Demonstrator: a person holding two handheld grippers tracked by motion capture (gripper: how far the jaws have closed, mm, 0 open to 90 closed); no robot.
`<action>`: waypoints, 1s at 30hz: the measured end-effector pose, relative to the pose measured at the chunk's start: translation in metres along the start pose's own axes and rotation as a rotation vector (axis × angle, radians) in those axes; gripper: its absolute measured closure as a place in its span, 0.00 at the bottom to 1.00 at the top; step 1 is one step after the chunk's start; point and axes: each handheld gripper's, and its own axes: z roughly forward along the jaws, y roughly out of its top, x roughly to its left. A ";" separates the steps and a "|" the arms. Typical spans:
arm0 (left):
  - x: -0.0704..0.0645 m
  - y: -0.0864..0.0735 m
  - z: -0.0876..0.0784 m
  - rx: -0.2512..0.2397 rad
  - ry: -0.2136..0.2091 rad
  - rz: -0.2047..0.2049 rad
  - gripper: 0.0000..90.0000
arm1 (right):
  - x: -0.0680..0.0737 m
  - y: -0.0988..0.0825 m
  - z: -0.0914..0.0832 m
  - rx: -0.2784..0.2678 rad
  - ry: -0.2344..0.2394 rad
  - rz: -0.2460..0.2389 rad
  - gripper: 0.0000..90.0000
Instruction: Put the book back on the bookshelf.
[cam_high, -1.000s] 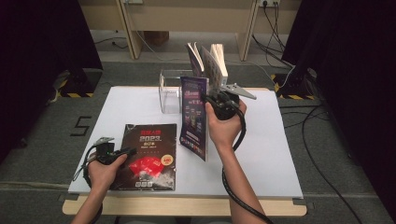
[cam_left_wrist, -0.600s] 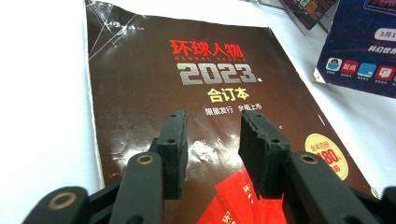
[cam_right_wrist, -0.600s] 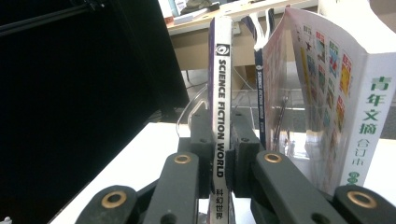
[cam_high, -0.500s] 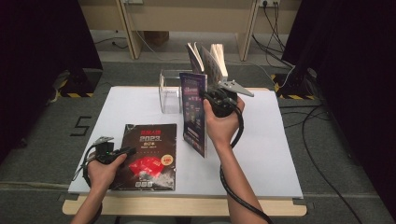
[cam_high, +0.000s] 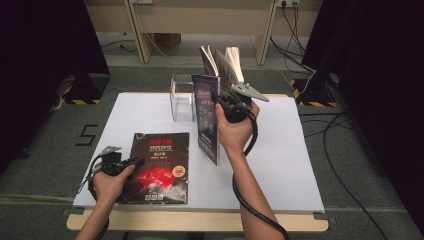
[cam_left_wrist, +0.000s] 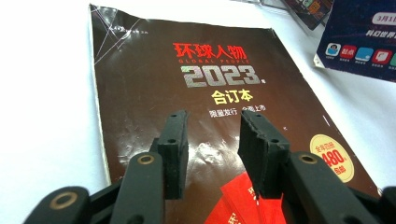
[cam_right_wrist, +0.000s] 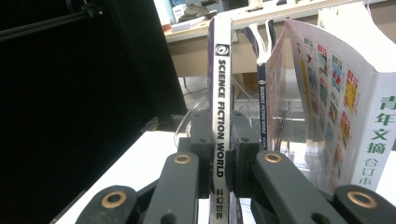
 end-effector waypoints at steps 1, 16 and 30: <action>0.000 0.000 0.000 0.001 0.000 0.001 0.69 | 0.001 0.000 0.000 -0.003 -0.001 0.000 0.92; 0.000 0.000 0.000 0.000 0.002 0.003 0.69 | 0.004 0.006 0.009 -0.015 -0.012 -0.015 0.92; 0.001 0.000 0.001 0.006 0.004 0.006 0.69 | 0.006 0.012 0.016 -0.016 -0.017 -0.029 0.92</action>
